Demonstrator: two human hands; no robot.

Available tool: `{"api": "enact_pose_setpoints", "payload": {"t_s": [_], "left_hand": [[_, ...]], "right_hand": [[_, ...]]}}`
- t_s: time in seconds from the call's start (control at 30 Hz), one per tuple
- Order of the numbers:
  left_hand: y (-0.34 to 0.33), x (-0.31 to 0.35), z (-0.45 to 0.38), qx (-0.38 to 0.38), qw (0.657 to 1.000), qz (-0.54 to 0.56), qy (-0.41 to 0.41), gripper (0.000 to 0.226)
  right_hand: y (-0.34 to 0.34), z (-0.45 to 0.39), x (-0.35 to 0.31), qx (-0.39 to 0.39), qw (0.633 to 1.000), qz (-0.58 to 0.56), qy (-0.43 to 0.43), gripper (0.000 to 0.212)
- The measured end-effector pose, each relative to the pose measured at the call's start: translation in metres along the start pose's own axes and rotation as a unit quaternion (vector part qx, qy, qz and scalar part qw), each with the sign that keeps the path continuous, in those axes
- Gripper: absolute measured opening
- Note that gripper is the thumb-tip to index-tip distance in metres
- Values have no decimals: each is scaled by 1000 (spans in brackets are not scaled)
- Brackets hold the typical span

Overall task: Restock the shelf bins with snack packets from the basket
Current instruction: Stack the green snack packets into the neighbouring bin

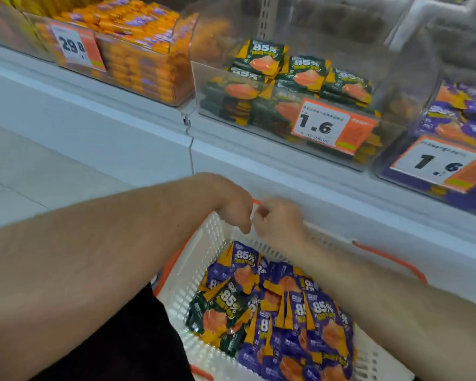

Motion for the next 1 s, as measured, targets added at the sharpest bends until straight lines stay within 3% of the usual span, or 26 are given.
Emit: {"api": "enact_pose_setpoints", "payload": {"t_s": [0.1,0.2,0.3,0.4,0.63,0.77,0.9,1.0], "left_hand": [[-10,1,-6,-12,1000,-20,2,39],[-17,-1,-10,-14,999,-31,7,35],[-24,-4,-11,-20,998,-56,14,45],[-29,-7,-14,-23,997,-67,14,45],[-39,-10,-16,-41,997,-57,16,40],[-39,-9,-16,-38,998,-56,15,41],[-35,-8,-12,-27,998,-53,18,44],[-28,-5,-7,-21,998,-47,19,45]], "right_hand": [[-63,41,41,-165,980,-34,-109,26],[-120,84,55,-313,943,15,-111,14],[-158,114,58,-411,906,57,-86,40],[-178,129,60,-452,883,108,-59,73],[-181,151,53,-414,885,208,-44,103],[-181,160,52,-363,905,210,-66,91],[-173,164,52,-360,917,111,-129,33],[-163,161,51,-376,909,14,-182,17]]}}
Point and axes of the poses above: each hand's wrist, its own z-axis away from the middle knuckle, its own y-axis out of the back of the hand, x = y × z, the point moved 9 cm from there along -z, towards the middle knuckle, and after that the axes turned 9 degrees about x, right-handed, at the moved point
